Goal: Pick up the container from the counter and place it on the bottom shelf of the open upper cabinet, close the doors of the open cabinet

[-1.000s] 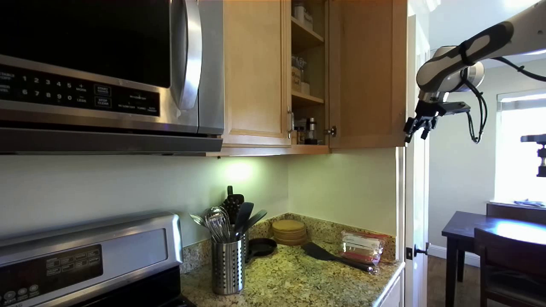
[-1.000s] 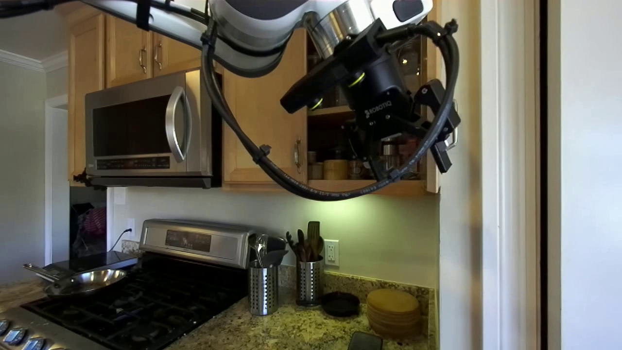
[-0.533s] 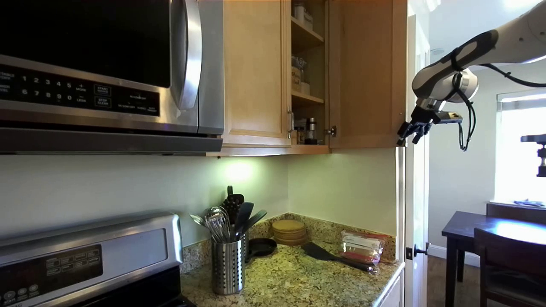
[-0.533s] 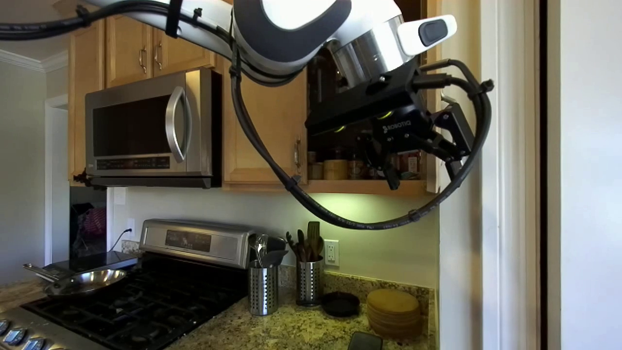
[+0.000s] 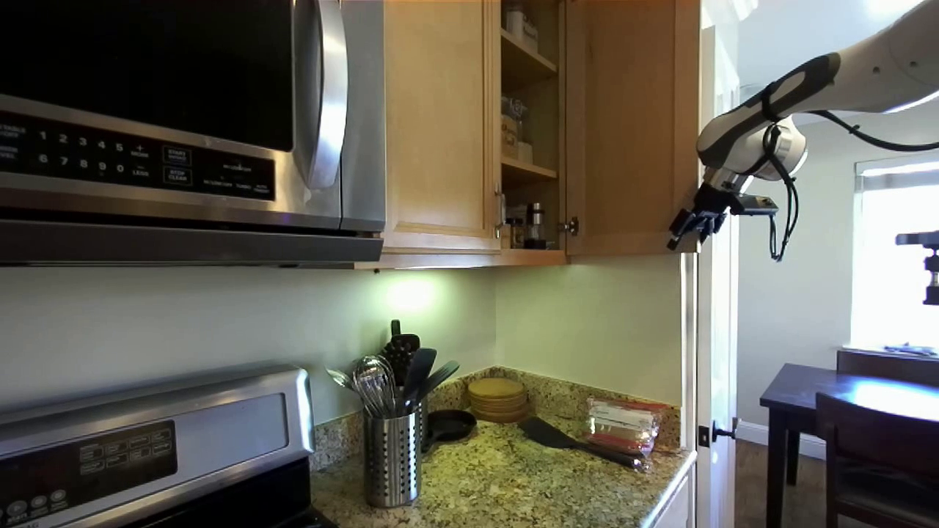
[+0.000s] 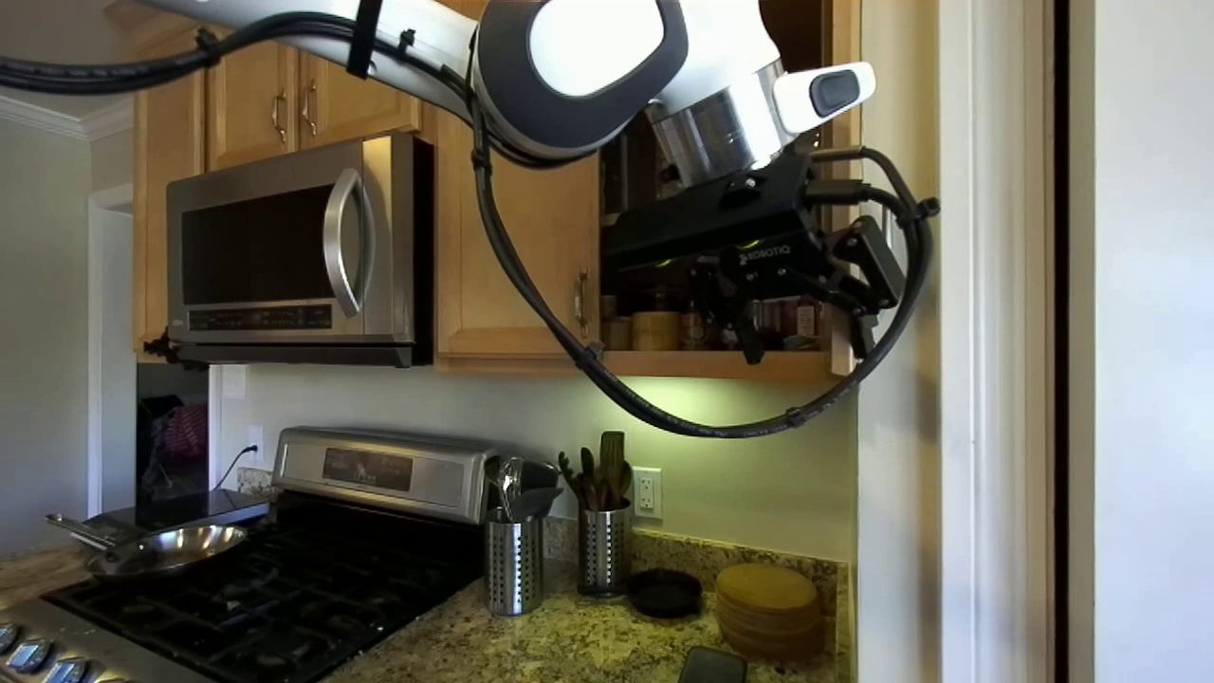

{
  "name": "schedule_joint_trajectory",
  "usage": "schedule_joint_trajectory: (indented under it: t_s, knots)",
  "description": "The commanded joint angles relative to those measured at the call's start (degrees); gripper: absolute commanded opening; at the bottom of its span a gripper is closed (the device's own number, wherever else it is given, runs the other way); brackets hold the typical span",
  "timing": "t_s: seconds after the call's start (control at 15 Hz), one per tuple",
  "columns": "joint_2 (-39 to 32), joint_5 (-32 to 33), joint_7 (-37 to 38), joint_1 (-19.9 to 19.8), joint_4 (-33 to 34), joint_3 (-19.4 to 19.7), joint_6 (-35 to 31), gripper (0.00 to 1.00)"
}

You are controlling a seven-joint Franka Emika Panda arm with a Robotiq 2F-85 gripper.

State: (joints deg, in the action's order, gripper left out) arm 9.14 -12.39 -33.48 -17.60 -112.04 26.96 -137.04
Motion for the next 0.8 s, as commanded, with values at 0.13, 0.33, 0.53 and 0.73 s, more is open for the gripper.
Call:
schedule_joint_trajectory:
  t_s: [0.13, 0.33, 0.53, 0.73]
  knots:
    - [2.58, 2.13, -0.35, 1.91, -0.71, -3.08, 1.86, 1.0]
    - [7.57, 6.56, 0.0, 3.06, -5.01, -6.02, 4.28, 1.0]
    - [13.04, 8.99, 1.03, 4.69, -9.9, -9.31, 5.12, 1.0]
    - [16.84, 8.88, 4.48, 8.49, -13.17, -13.87, 3.85, 1.0]
